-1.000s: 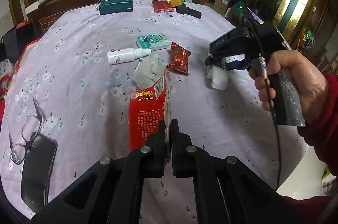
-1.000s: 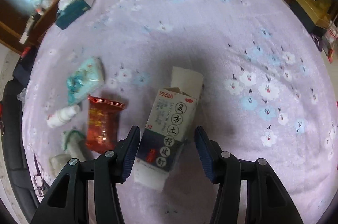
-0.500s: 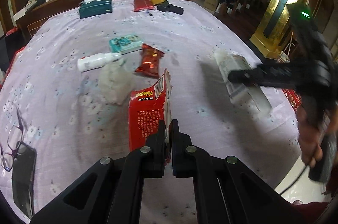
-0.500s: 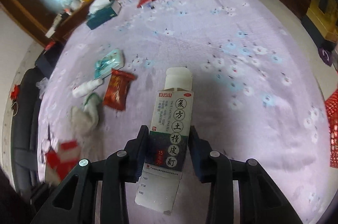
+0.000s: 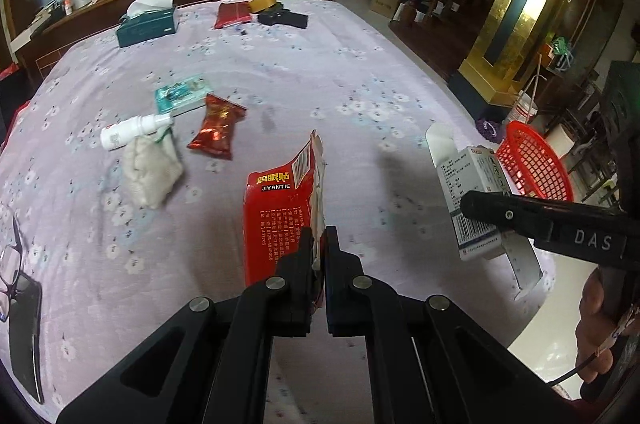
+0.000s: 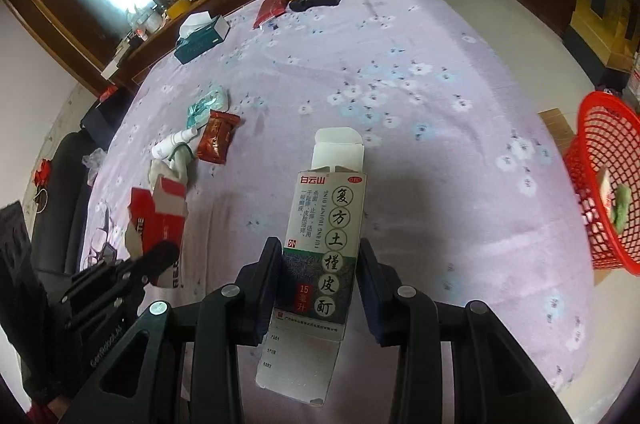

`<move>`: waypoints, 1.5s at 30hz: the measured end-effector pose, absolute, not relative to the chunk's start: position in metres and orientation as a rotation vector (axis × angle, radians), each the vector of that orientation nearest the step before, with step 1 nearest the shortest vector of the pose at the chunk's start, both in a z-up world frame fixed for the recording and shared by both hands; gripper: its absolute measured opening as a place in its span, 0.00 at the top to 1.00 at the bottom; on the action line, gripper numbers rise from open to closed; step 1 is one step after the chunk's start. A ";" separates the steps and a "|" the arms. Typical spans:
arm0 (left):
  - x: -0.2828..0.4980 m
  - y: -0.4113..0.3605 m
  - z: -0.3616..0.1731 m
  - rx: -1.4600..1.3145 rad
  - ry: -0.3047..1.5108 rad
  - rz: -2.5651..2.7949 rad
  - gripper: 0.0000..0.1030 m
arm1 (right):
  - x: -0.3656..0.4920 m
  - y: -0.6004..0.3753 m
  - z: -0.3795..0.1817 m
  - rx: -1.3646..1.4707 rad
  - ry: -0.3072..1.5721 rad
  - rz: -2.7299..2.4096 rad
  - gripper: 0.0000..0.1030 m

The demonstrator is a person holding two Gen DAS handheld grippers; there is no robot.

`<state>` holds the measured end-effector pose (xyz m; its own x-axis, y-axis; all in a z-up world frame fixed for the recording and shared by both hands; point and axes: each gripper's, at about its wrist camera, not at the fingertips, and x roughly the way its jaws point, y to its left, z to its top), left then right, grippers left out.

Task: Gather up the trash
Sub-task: 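Carry the red box and white medicine box over the red wastebasket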

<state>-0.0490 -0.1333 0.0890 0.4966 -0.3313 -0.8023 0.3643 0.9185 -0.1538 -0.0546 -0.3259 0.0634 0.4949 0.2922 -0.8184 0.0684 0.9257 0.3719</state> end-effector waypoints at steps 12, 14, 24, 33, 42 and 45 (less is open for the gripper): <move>-0.057 -0.174 0.104 0.062 0.936 -0.476 0.96 | -0.081 -0.368 0.083 0.405 0.990 0.103 0.61; -0.058 -0.180 0.104 0.069 0.934 -0.487 0.96 | -0.084 -0.375 0.084 0.414 0.986 0.096 0.61; -0.062 -0.212 0.108 0.111 0.925 -0.539 0.96 | -0.100 -0.402 0.088 0.452 0.960 0.063 0.61; -0.063 -0.254 0.113 0.151 0.927 -0.610 0.96 | -0.116 -0.437 0.091 0.502 0.931 0.012 0.61; -0.061 -0.324 0.126 0.167 0.926 -0.732 0.96 | -0.137 -0.510 0.099 0.579 0.876 -0.094 0.61; -0.061 -0.350 0.131 0.168 0.924 -0.773 0.96 | -0.143 -0.533 0.103 0.591 0.860 -0.128 0.61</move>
